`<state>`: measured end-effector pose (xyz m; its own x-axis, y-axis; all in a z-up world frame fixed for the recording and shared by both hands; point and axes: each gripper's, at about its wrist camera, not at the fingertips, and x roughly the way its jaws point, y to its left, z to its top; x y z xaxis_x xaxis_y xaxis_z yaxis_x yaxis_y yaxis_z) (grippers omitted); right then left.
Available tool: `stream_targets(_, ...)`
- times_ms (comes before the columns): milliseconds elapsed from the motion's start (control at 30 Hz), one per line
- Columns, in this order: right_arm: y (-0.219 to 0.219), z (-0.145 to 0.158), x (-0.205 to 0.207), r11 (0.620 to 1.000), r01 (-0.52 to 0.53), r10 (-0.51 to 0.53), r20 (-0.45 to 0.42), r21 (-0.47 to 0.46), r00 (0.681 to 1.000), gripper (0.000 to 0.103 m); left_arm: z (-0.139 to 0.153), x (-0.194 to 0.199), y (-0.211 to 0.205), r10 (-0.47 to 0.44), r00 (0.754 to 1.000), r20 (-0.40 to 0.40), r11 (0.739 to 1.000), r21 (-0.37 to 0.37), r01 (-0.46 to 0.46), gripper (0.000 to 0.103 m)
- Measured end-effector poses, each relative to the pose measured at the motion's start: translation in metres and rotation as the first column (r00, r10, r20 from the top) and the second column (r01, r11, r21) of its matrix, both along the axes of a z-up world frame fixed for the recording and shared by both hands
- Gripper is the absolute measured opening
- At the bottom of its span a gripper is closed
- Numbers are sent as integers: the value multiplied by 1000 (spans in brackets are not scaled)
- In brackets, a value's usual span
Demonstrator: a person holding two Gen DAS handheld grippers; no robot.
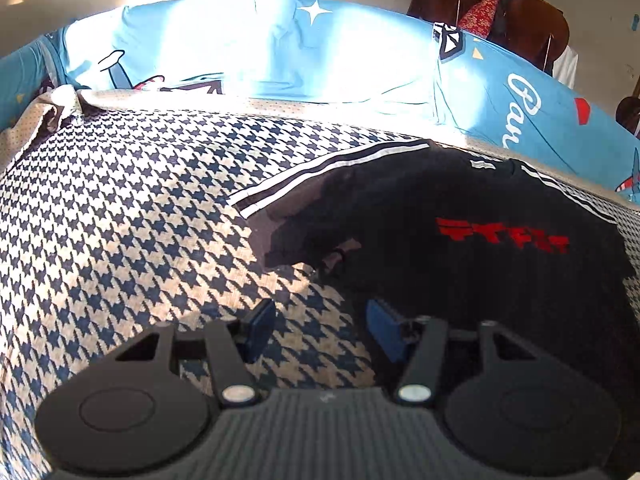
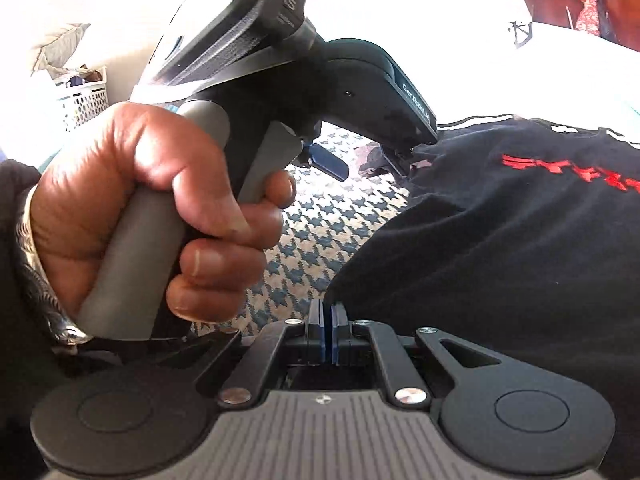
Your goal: Fold clothes
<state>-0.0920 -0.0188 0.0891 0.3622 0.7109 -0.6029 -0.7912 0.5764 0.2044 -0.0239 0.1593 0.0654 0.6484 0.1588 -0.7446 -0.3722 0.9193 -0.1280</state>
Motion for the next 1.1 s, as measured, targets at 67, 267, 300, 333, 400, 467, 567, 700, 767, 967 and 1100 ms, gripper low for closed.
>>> stream_targets(67,1,-1,5,1000,-22,22,-19,1,1000,7,0,-1,-2,-4,1000,-2,1000,22,4,59)
stream_targets(267,0,2,-16,999,-37,37,11,-33,999,17,6,-14,-10,-11,999,35,997,79,8,82)
stream_targets(300,-5,3,-17,999,-25,25,10,-38,1000,17,7,-17,-10,-12,999,44,997,72,9,83)
stream_targets(333,-11,4,-18,999,-9,9,3,-35,1000,17,7,-20,-10,-15,999,51,998,62,11,85)
stream_targets(400,-26,7,-21,999,23,-24,-11,-23,1000,17,8,-25,-13,-23,998,58,998,53,20,86)
stream_targets(467,-39,8,-22,998,61,-61,-11,-22,998,19,8,-29,-17,-37,997,62,998,54,34,86)
stream_targets(567,-59,10,-24,990,136,-136,-1,-28,991,25,8,-35,-27,-73,994,75,996,57,69,89)
stream_targets(700,-89,7,-24,975,222,-222,7,-26,975,25,9,-42,-43,-127,988,92,990,75,120,94)
stream_targets(767,-105,8,-26,965,261,-260,20,-23,965,25,9,-46,-49,-150,984,98,987,77,142,95)
stream_targets(967,-153,13,-31,916,399,-396,56,-44,916,25,5,-59,-68,-218,971,95,975,68,213,96)
stream_targets(1100,-177,13,-28,876,478,-476,50,-64,878,25,1,-66,-77,-245,965,88,969,52,241,96)
